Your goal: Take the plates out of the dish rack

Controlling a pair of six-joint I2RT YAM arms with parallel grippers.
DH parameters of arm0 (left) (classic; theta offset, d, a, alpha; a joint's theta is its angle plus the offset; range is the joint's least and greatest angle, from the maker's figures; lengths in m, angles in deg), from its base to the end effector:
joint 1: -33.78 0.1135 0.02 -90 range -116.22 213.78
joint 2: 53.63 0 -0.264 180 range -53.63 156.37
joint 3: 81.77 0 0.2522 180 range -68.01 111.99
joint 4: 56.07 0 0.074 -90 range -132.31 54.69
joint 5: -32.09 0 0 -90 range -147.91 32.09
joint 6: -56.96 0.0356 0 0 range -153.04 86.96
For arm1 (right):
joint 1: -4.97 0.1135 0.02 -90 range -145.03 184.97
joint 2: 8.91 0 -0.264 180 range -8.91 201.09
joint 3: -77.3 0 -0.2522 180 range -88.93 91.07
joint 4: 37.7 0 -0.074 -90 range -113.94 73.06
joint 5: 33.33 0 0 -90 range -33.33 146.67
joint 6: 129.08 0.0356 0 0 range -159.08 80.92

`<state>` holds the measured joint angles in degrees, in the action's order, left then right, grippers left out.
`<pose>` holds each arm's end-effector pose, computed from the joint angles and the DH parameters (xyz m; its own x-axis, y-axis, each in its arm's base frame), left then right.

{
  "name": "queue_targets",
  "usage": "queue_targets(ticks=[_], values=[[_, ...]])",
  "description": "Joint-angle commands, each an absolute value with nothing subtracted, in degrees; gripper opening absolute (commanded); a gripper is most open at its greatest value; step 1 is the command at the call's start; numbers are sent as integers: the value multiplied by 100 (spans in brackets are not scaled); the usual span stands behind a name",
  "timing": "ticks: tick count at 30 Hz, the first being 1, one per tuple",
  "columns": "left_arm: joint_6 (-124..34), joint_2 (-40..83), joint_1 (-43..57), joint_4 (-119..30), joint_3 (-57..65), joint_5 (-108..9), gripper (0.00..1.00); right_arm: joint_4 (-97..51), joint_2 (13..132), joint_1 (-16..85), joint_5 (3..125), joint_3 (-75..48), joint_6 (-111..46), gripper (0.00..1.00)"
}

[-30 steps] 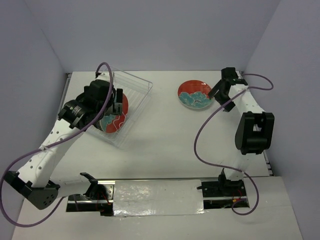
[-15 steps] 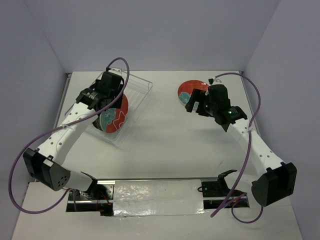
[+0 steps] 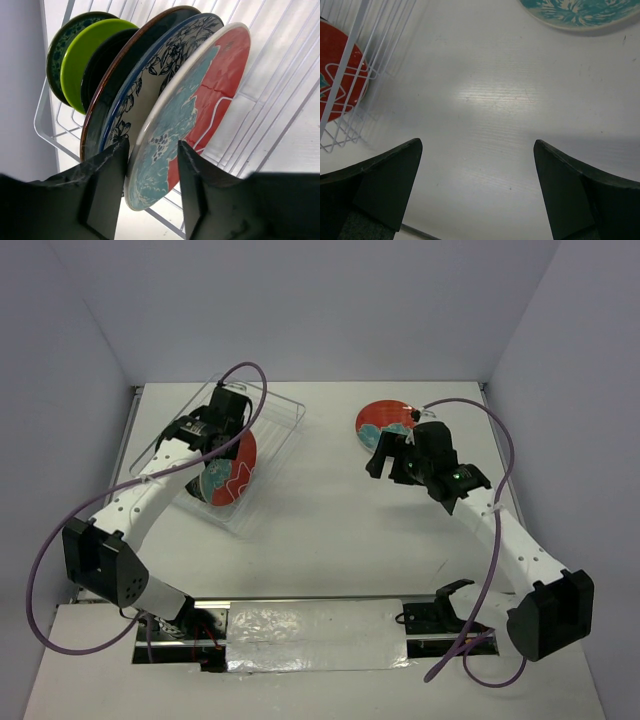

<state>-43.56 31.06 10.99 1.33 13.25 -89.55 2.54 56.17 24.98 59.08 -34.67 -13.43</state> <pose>0.2974 -0.1047 0.3452 -0.6637 0.1103 -0.7398 -0.1229 0.9596 0.2533 0.2323 0.0862 0.2995 -0.6748 0.2145 -0.7062 -0.0901 0.9257 0.3673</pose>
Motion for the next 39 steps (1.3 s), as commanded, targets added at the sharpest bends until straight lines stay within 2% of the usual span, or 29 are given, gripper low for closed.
queue_targets(ticks=[1,5,8,10,12,22,29,31,34,36,39], values=[[-4341,3110,1110,-82,1286,-8911,54,-73,5420,2562,5948,-3470,-1377,100],[-4341,3153,1110,-152,1180,-8849,52,-152,5411,2580,5965,-3523,-1341,100],[-4402,3277,1110,23,1267,-8867,21,-152,5437,2606,5966,-3523,-1315,99],[-4411,3251,1110,67,1329,-8928,7,-144,5429,2606,5948,-3515,-1306,99],[-4394,3146,1110,111,1390,-9051,0,-109,5394,2623,5887,-3515,-1297,99],[-4104,2723,987,638,2040,-9210,0,14,5226,2632,5843,-3418,-1174,99],[-4165,2539,724,1578,3674,-9043,0,-151,5007,2650,6043,-3400,-998,100],[-4296,2407,706,1684,4176,-8544,0,-676,4902,2650,6447,-3549,-1025,100],[-4630,1969,706,1213,4230,-7367,0,-1791,4691,2650,7834,-3812,-1078,100],[-4989,1470,706,729,3697,-6334,0,-2234,4655,2659,8755,-3831,-1060,100],[-5585,889,706,-387,2869,-5477,0,-2692,4646,2659,9373,-3743,-1051,100]])
